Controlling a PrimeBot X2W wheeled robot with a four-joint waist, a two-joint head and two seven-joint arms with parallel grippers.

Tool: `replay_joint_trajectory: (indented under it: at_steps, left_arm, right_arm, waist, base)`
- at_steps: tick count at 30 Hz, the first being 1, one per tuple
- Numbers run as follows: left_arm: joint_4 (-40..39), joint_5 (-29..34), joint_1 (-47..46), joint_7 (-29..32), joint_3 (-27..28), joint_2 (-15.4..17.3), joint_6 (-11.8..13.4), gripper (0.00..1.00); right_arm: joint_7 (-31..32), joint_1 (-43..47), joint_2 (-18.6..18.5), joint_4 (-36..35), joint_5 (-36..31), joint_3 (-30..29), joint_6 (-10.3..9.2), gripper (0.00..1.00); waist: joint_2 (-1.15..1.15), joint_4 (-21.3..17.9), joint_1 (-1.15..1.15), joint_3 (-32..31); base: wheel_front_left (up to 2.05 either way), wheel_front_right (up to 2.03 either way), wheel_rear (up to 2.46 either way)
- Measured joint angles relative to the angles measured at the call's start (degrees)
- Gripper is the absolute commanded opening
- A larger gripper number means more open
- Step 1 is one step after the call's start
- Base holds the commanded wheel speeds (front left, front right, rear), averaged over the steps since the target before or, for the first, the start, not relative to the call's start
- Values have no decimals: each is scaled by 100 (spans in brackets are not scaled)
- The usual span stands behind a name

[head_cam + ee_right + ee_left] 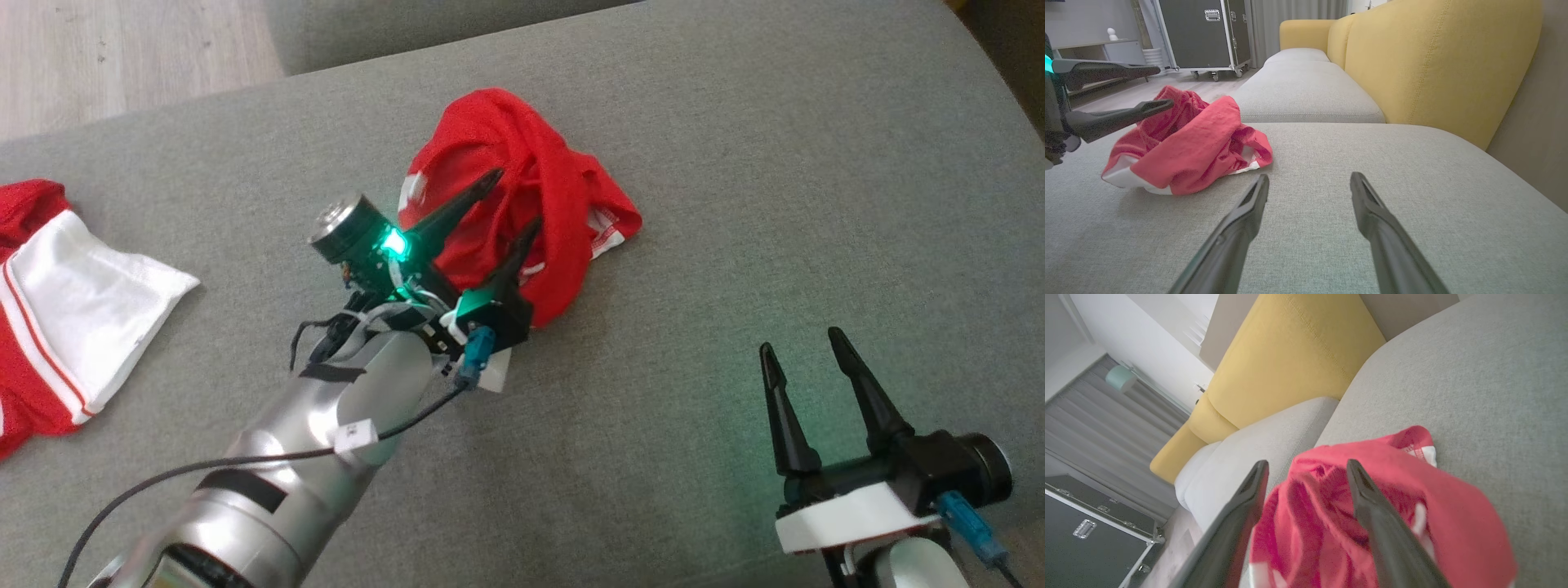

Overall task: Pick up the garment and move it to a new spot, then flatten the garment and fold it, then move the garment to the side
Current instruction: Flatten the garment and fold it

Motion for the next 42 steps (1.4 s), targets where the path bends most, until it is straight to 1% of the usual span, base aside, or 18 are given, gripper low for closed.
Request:
replay_joint_trajectory:
  at_steps: [2, 4, 5, 8, 9, 12, 15, 17, 20, 22, 29, 32, 34, 35, 36, 37, 38, 42]
  left_arm:
    - [-81, 56, -37, 2, -87, -1, 100, 100]
    - [-104, 54, -38, 62, -88, -5, 112, 100]
    - [-115, 10, -37, 194, -81, -9, 92, 100]
    - [-182, -205, 9, 628, -48, 3, -93, 100]
    - [-279, -222, 45, 637, -58, 19, -101, 100]
    - [-603, -185, 96, 511, -153, 103, -246, 100]
    - [-624, -163, 96, 642, -281, 212, -407, 100]
    - [-526, -174, 98, 799, -301, 271, -579, 100]
    - [-267, -352, 127, 1107, -300, 300, -958, 100]
    - [-142, -433, 183, 1249, -325, 301, -1148, 100]
    - [-186, -477, 232, 1212, -666, 282, -1422, 100]
    - [-133, -664, 232, 1269, -859, 248, -1506, 100]
    - [-77, -880, 227, 1369, -979, 209, -1508, 100]
    - [-47, -1022, 216, 1417, -1098, 194, -1508, 84]
    - [-23, -1187, 205, 1445, -1223, 188, -1508, 56]
    - [5, -1351, 195, 1468, -1327, 177, -1508, 34]
    - [40, -1488, 180, 1471, -1445, 166, -1512, 0]
    - [124, -2039, 83, 1324, -1582, 152, -1558, 0]
  right_arm:
    - [0, 0, 2, 0, 0, 3, 0, 100]
    - [0, 0, 3, 0, 0, 4, 0, 100]
    - [0, 0, 3, 0, 0, 2, 0, 100]
    - [0, 0, 5, -4, -1, -15, 0, 100]
    - [0, 0, 7, -9, -1, -34, 0, 100]
    - [0, 1, 8, -19, -1, -107, 0, 100]
    - [0, 1, 16, -19, -1, -109, 0, 100]
    - [0, -4, 23, -21, -1, -99, 0, 100]
    - [0, -25, 25, -27, -1, -64, 0, 100]
    - [0, -67, 26, -27, -1, -52, 0, 100]
    - [0, -147, 22, -66, -11, -132, 0, 100]
    - [0, -148, 22, -58, -10, -89, 0, 100]
    - [0, -150, 22, -55, -10, -52, 0, 100]
    - [0, -153, 22, -51, -10, -29, 0, 100]
    - [0, -164, 22, -43, -10, -1, 0, 100]
    - [0, -180, 22, -32, -10, 21, 0, 100]
    - [0, -208, 22, -13, -9, 37, 0, 100]
    - [0, -264, 23, 20, -7, 67, 0, 100]
  waist:
    - [0, -2, 0, 13]
    - [0, -8, 0, 18]
    - [0, -10, 0, 20]
    - [0, -17, 0, 23]
    - [0, -19, 0, 31]
    - [0, 5, 0, 69]
    - [0, 26, 0, 128]
    - [0, 38, 0, 172]
    - [0, 41, 0, 237]
    - [0, 38, 1, 278]
    - [0, 125, 0, 329]
    - [0, 110, 0, 328]
    - [0, 91, 0, 325]
    - [0, 76, 0, 324]
    - [0, 57, 0, 322]
    - [0, 33, 0, 319]
    - [0, 5, 0, 315]
    - [0, -126, 1, 268]
  base:
    - [0, 0, 0]
    - [0, 0, 0]
    - [0, 0, 0]
    - [0, 0, 0]
    - [0, 0, 0]
    - [0, 0, 0]
    - [0, 0, 0]
    - [0, 0, 0]
    - [0, 0, 0]
    - [0, 0, 0]
    - [0, 0, 0]
    - [0, 0, 0]
    - [0, 0, 0]
    - [0, 0, 0]
    - [0, 0, 0]
    - [0, 0, 0]
    - [0, 0, 0]
    - [0, 0, 0]
